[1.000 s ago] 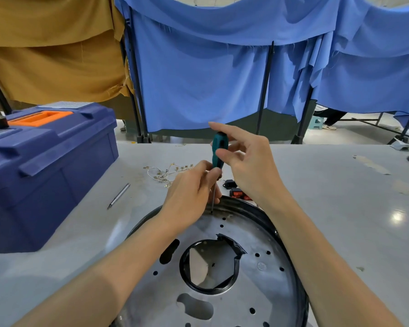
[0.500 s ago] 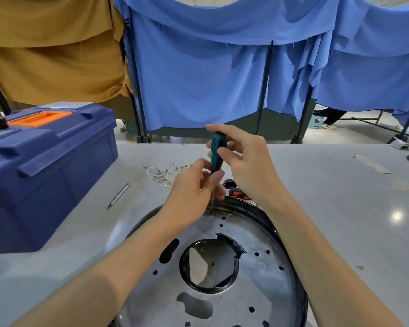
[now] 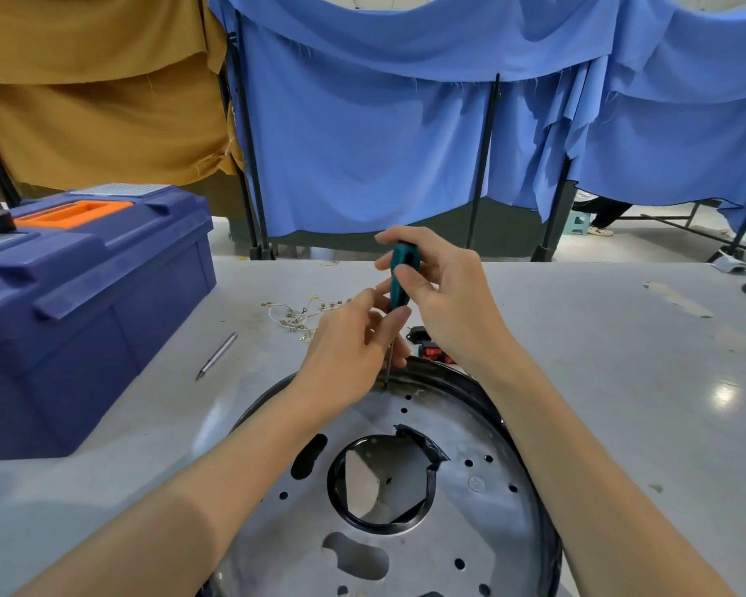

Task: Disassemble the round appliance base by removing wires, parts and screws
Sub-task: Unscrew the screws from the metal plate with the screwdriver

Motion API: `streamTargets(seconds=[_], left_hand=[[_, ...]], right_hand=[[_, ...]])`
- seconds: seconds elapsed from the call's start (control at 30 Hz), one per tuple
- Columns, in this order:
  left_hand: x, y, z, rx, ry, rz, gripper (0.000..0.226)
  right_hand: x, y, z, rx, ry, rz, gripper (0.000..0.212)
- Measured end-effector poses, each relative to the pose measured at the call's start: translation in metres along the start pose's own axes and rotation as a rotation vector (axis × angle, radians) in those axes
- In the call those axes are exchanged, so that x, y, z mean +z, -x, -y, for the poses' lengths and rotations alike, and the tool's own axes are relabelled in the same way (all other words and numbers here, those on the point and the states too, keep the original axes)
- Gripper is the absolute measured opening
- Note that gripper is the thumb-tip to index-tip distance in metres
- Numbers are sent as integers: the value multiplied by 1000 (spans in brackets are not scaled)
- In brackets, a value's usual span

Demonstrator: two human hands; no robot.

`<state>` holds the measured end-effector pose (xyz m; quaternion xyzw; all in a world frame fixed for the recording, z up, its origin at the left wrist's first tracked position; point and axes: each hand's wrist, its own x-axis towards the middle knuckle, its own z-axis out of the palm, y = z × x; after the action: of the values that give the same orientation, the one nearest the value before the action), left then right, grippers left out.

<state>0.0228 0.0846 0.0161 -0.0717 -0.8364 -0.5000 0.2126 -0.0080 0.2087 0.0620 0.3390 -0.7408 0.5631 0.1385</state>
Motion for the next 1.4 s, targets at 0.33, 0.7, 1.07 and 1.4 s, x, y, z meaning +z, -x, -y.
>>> streamTargets(seconds=[0.33, 0.7, 1.07, 1.4], left_hand=[[-1, 2, 1, 16, -1, 12, 17], [-1, 3, 0, 33, -46, -6, 21], [-3, 4, -1, 25, -51, -13, 32], [-2, 3, 1, 54, -138, -28, 24]], right_hand=[[-2, -1, 1, 4, 23, -14, 43], [-3, 0, 3, 1, -15, -49, 44], [3, 1, 4, -25, 41, -74, 33], [3, 1, 2, 8, -4, -13, 29]])
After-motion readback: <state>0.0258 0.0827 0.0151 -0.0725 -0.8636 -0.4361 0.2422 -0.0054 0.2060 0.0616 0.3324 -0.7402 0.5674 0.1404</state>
